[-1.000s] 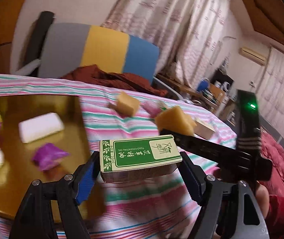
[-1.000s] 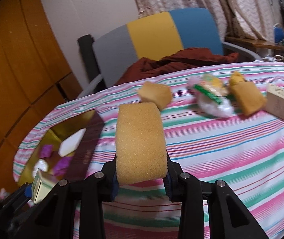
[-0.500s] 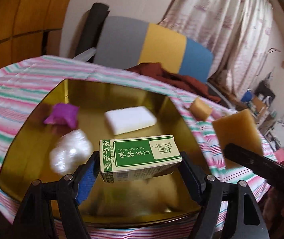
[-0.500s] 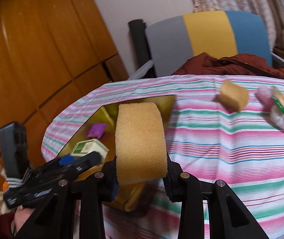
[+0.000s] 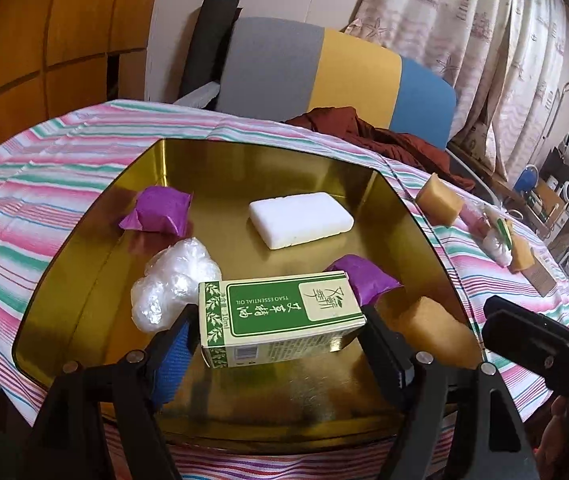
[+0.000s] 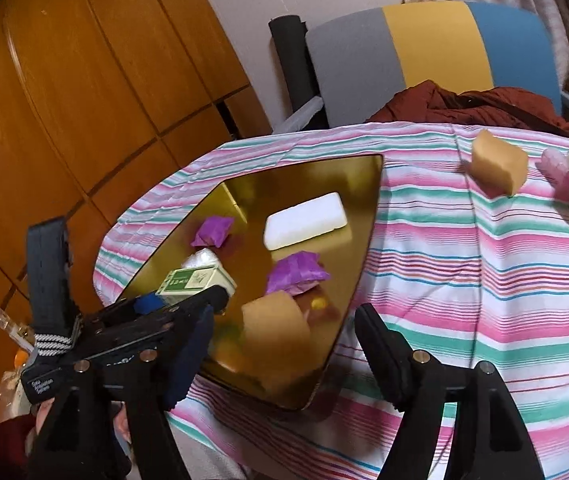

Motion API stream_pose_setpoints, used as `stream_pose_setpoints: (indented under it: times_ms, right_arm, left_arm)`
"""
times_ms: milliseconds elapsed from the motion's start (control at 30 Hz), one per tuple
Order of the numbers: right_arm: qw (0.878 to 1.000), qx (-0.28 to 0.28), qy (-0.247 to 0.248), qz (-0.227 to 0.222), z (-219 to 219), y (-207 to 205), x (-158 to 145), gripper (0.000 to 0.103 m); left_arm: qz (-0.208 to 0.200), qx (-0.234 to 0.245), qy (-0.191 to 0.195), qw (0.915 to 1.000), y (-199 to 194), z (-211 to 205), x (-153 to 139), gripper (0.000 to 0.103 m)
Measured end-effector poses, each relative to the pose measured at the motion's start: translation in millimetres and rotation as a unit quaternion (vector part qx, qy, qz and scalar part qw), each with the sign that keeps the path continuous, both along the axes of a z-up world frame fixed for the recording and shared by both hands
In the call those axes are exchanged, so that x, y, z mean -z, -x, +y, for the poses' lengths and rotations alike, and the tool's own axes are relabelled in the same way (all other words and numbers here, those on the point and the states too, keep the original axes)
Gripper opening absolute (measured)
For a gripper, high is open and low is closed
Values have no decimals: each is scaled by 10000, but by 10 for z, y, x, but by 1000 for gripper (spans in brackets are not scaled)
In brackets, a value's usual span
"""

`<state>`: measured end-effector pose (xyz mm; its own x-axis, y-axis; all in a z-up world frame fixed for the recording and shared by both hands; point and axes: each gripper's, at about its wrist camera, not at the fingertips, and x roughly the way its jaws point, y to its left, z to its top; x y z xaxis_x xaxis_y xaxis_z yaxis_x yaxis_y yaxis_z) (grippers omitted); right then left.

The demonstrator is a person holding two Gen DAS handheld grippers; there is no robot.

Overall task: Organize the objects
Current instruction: 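Carry the box and sponge over the gold tray and open both tools, then move both tools back to the pile of items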

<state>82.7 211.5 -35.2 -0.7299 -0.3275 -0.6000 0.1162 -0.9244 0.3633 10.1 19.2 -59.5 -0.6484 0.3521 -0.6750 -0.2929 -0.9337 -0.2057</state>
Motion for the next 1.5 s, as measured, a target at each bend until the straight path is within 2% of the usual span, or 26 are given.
stream_pose_setpoints:
  times_ms: [200,333,633,900,1267,1500]
  right_arm:
    - [9998,143,131,10,96,-38,-2,75]
    - [9996,201,172,46,127,-65,-10,76]
    - [9991,341,253,35,203,-89,7,76]
    - [9979,566,306,44,320,-101,12,77]
    - [9947,1024,105,-50,740,-110,54,78]
    - [9919,1265,37,-146,1014,-117,126,78]
  left_arm:
    - [260,-85,124,9995,-40,13,-87,85]
    - [314,-113,-43,9994,-54,-33,-132,85]
    - [391,-156,-81,9991,-101,-19,-180,85]
    - [278,-2,-457,9986,-143,0,-194,85]
    - [432,289,-399,9979,-272,231,-307,85]
    - [456,536,-499,9963,-327,470,-405,85]
